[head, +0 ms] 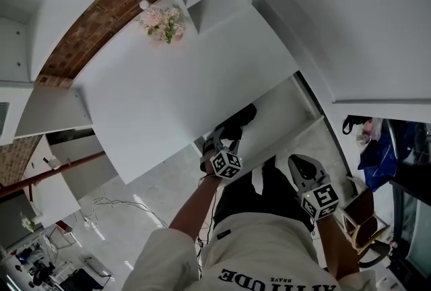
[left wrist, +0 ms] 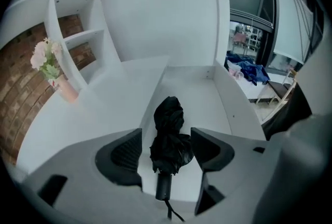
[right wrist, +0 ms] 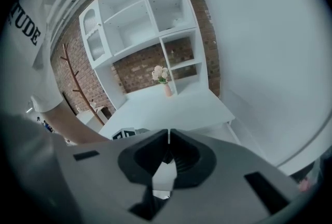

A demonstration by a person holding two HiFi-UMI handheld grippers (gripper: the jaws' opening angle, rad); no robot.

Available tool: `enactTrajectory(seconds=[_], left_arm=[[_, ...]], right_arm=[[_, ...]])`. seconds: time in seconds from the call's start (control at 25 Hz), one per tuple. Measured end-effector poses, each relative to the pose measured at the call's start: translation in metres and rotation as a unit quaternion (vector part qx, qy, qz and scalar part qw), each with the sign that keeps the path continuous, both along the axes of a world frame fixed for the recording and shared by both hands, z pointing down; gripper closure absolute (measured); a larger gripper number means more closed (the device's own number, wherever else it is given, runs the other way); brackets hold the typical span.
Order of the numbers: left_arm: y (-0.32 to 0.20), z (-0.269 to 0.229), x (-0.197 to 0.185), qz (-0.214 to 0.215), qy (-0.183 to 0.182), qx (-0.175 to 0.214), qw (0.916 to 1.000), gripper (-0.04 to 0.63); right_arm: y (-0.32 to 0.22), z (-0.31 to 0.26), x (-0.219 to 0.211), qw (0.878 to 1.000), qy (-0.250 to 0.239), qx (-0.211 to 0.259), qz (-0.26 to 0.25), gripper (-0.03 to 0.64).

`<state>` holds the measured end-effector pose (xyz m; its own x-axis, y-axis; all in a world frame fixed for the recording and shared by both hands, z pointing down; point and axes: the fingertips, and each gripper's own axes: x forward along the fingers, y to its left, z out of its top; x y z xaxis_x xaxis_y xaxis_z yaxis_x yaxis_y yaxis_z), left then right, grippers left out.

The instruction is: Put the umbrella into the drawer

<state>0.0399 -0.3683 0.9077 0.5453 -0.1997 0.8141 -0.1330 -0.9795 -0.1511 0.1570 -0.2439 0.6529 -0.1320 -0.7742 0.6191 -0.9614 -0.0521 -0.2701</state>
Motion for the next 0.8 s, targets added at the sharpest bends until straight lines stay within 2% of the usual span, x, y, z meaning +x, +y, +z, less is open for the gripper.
enactTrajectory(seconds=[0.2, 0.32, 0.4, 0.48, 0.56, 0.68, 0.8], left_arm=[[-0.009, -0.053, -0.001, -0.057, 0.058, -0.007, 0.9967, 0.33], [-0.007, -0.084, -0.007, -0.097, 0.091, -0.022, 0.991, 0.346], [0.0, -0.101, -0.009, -0.121, 0.113, -0.045, 0.9851, 0.379], [0.009, -0.116, -0.013, -0.154, 0.139, -0.088, 0.9743, 0.439], [0.018, -0.131, -0.023, -0.19, 0.156, -0.118, 0.9623, 0.458], [0.034, -0.155, -0.04, -0.244, 0.184, -0.125, 0.9438, 0.509], [0.043, -0.184, -0.05, -0.28, 0.231, -0.117, 0.9244, 0.539]], right_arm=[[0.0, -0.016, 0.011, 1.0, 0.013, 0.021, 0.001, 0.583], [0.002, -0.028, 0.015, 0.999, 0.02, 0.035, -0.004, 0.583], [0.005, -0.036, 0.018, 0.999, 0.023, 0.047, -0.008, 0.583], [0.007, -0.043, 0.02, 0.998, 0.022, 0.06, -0.011, 0.583], [0.012, -0.048, 0.017, 0.997, 0.016, 0.071, -0.017, 0.583], [0.025, -0.059, 0.012, 0.996, 0.008, 0.085, -0.033, 0.583], [0.035, -0.067, 0.011, 0.993, 0.013, 0.103, -0.053, 0.583]])
